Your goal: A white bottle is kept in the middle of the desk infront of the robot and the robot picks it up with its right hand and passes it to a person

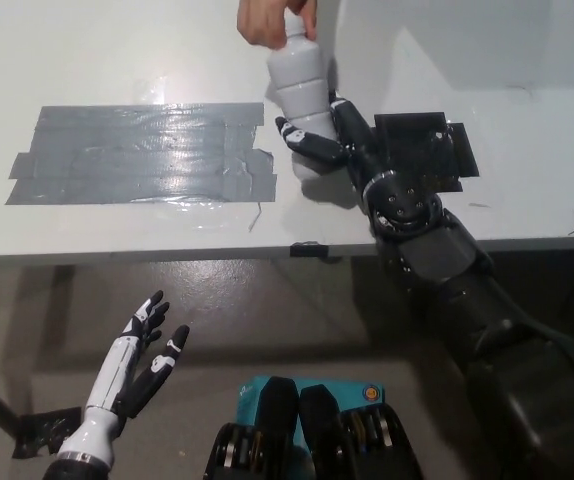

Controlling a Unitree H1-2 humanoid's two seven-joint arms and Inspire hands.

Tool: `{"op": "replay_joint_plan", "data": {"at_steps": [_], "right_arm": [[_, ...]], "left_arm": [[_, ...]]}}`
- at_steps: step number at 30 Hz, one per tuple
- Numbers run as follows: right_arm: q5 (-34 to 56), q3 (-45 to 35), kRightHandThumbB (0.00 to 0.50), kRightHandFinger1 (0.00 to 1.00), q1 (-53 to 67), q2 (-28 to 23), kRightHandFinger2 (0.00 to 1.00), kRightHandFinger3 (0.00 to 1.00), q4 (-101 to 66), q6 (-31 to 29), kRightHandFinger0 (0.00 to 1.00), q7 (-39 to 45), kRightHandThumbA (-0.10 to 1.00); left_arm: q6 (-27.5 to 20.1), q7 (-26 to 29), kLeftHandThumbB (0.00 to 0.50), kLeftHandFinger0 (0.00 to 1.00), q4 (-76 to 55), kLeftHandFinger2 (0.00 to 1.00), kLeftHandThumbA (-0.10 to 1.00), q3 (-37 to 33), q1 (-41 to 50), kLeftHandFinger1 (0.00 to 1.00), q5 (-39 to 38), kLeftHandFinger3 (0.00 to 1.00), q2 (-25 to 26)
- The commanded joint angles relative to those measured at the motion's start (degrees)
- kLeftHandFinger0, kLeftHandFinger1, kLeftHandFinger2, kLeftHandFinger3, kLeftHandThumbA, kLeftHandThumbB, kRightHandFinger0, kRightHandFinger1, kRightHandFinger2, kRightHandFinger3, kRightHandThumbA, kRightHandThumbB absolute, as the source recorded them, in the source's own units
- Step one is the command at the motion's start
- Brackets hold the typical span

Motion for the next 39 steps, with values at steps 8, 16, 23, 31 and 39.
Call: {"op": "replay_joint_plan", "data": {"at_steps": [8,16,23,31,39], "right_arm": [[-3.20,3.74,0.500,1.00,0.95,-2.50,1.00,1.00,-13.01,-2.80,1.00,2.54,0.79],[-1.39,2.40,0.500,1.00,10.00,-8.37,1.00,1.00,-42.16,3.96,1.00,7.05,0.81],[1.83,-0.67,0.485,1.00,21.48,-15.44,1.00,1.00,-73.89,9.16,1.00,9.49,0.80],[4.89,-2.35,0.458,1.00,34.69,-19.01,1.00,1.00,-95.73,11.41,1.00,9.73,0.81],[4.11,0.74,0.318,1.00,45.79,-16.01,1.00,1.00,-96.39,7.00,1.00,8.82,0.99]], "left_arm": [[0.36,0.06,0.098,1.00,-2.21,1.00,0.68,0.15,-1.47,1.00,0.72,1.00,1.04],[0.31,0.41,0.091,1.00,-1.43,1.00,0.66,0.44,-2.70,1.00,0.81,1.00,1.03],[0.68,0.80,0.076,1.00,-0.72,1.00,0.70,1.14,-4.99,1.00,0.20,1.00,0.87],[-1.26,1.03,0.028,1.00,1.94,1.00,0.74,1.37,-8.22,1.00,-0.73,1.00,0.46],[-1.14,0.65,0.019,1.00,2.08,1.00,0.74,1.08,-7.17,1.00,-0.96,1.00,0.35]]}}
